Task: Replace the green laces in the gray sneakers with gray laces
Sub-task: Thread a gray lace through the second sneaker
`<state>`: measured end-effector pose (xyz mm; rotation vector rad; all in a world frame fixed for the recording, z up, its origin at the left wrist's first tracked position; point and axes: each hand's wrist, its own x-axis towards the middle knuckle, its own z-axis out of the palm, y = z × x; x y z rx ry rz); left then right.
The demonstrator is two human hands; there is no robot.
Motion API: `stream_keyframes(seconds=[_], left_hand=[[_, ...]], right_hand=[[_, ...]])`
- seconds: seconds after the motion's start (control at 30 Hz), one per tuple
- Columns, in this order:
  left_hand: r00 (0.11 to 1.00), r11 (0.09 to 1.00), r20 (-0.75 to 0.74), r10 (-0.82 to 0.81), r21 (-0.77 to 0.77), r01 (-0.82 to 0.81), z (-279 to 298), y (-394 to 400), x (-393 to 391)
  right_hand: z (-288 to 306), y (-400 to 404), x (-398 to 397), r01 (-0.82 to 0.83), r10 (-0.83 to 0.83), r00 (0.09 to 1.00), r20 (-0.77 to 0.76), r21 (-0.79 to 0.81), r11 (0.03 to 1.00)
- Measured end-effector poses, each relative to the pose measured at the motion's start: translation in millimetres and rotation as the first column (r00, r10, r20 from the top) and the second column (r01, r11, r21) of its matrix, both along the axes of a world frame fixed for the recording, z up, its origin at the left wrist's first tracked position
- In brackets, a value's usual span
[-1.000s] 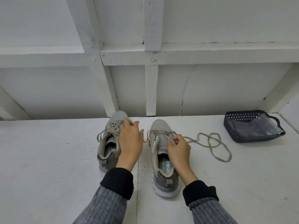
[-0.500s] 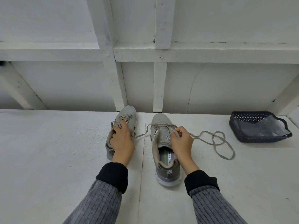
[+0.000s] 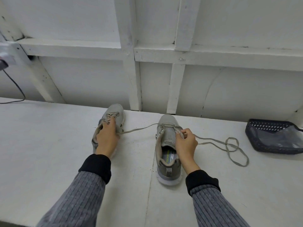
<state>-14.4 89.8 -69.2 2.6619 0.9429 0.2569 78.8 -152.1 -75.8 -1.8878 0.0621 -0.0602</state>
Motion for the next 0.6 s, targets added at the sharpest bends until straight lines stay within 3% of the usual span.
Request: stream_keyframes(seconds=[0.13,0.2,0.23,0.3,0.37,0.4,0.47,0.6], left_hand=[[0.982,0.959,-0.127,0.137,0.265,-0.099,15,-19,13],[0.997,0.939,-0.083,0.004,0.343,0.025,21,-35,32],[0.99,0.953,-0.016,-0.138,0.271,0.137,22,-47,43],[0.931,0.92,0.143,-0.336,-0.164,0.357,24,-76,65],[0.919,0.716,0.231,-0.32,-0.576,0.394,16,-104,81],[0.927,0.654,0.221,-0.302,-0.66,0.37,8,-114,87],[0.932,0.627,0.211,-0.294,-0.694,0.355,-9,-131,94],[0.919,0.599,0.367,-0.142,-0.708,0.375,-25,-148,103]], right_hand=[[7,-16,5,0.061,-0.061,0.998,0.007,0.003,0.998],[9,-26,7,0.092,-0.092,0.996,-0.004,0.017,0.996],[10,-30,8,0.11,-0.11,0.994,-0.013,0.031,0.993],[9,-40,8,0.143,-0.141,0.99,-0.029,0.06,0.988],[7,-48,7,0.147,-0.144,0.989,-0.045,0.064,0.987],[6,-52,7,0.142,-0.139,0.989,-0.053,0.064,0.988],[2,-57,6,0.137,-0.134,0.989,-0.059,0.065,0.988],[-1,-60,6,0.134,-0.13,0.99,-0.054,0.067,0.989]])
